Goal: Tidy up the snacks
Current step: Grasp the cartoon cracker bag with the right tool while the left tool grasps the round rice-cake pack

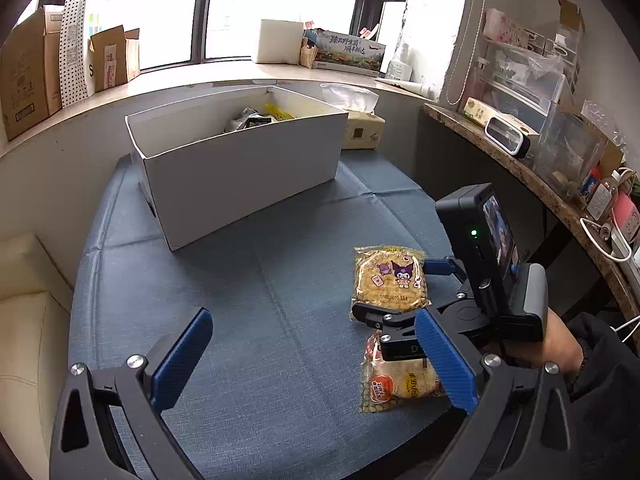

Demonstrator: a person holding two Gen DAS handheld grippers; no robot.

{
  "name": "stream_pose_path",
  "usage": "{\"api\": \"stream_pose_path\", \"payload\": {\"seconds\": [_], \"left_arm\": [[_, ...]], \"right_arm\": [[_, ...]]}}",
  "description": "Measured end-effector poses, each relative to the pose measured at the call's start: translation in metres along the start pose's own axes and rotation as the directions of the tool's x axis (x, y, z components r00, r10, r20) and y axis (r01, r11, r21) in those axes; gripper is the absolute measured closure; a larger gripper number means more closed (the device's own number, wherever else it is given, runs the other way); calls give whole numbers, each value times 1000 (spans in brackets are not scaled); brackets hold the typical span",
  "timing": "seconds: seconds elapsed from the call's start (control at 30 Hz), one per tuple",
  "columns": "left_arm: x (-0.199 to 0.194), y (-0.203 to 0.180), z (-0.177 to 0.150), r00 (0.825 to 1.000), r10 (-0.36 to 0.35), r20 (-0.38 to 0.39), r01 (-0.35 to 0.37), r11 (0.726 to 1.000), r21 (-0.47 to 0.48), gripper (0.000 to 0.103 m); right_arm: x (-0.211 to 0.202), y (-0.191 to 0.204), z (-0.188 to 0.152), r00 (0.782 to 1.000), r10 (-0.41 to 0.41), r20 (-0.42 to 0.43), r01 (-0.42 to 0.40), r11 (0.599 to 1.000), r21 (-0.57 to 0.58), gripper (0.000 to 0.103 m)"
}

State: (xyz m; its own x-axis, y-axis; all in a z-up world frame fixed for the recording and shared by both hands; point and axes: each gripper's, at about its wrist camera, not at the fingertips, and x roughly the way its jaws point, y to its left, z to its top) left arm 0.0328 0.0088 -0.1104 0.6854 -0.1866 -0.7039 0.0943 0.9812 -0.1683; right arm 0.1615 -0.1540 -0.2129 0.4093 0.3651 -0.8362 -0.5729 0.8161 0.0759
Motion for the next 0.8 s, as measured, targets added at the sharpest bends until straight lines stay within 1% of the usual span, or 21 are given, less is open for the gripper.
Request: {"api": "stream_pose_path", "payload": {"seconds": [0.1, 0.13, 0.2, 0.23, 0.27, 0.33, 0.37, 0.4, 0.43, 0.47, 0.53, 0.6, 0.67, 0.73, 0.8], "left_arm": [[1, 2, 0, 1000, 3, 0, -3, 1000, -7, 0], [1, 3, 0, 1000, 3, 1, -3, 1000, -8, 0], [1, 4, 0, 1000, 9, 0, -9, 1000, -7, 0], [1, 5, 0, 1000, 10, 0, -10, 1000, -10, 0], [2, 6, 0, 1000, 10, -2, -10, 1000, -15, 0], [3, 8, 0, 1000, 12, -4, -12, 1000, -24, 0], [3, 9, 0, 1000, 13, -6, -13, 1000, -28, 0], [4, 10, 0, 1000, 12, -9, -13, 999, -31, 0], [5, 10, 0, 1000, 14, -12, -14, 999, -32, 0], [6, 10, 1, 1000, 16, -12, -16, 999, -31, 0], [7, 9, 1, 1000, 15, -16, -15, 1000, -26, 0], [7, 7, 1, 1000, 18, -16, -19, 1000, -20, 0], [9, 6, 1, 1000, 11, -21, -12, 1000, -14, 0], [11, 2, 2, 1000, 2, -29, -1, 1000, 6, 0], [15, -4, 2, 999, -5, -39, 6, 999, 33, 0]], "right_arm": [[5, 7, 1, 999, -45, 24, 46, 998, -46, 0], [5, 7, 2, 999, -43, 33, 44, 998, -48, 0], [2, 5, 3, 998, -39, 50, 41, 998, -48, 10], [0, 3, 3, 998, -35, 57, 38, 998, -46, 17], [-2, 0, 3, 998, -28, 60, 31, 999, -40, 22], [-7, -6, 2, 998, 7, 69, -5, 1000, -26, 29], [-9, -10, 2, 997, 21, 73, -20, 1000, -11, 35], [-11, -14, 3, 996, 48, 74, -49, 999, 9, 40], [-14, -17, 4, 994, 72, 79, -74, 997, 27, 52], [-17, -19, 6, 993, 77, 89, -81, 996, 34, 60], [-23, -20, 8, 992, 76, 98, -79, 997, 26, 66], [-25, -22, 9, 991, 90, 98, -93, 995, 24, 70], [-29, -23, 10, 989, 100, 106, -104, 994, 34, 77], [-36, -23, 12, 989, 88, 115, -92, 995, 27, 84], [-48, -25, 16, 989, 66, 135, -70, 997, 25, 85]]}}
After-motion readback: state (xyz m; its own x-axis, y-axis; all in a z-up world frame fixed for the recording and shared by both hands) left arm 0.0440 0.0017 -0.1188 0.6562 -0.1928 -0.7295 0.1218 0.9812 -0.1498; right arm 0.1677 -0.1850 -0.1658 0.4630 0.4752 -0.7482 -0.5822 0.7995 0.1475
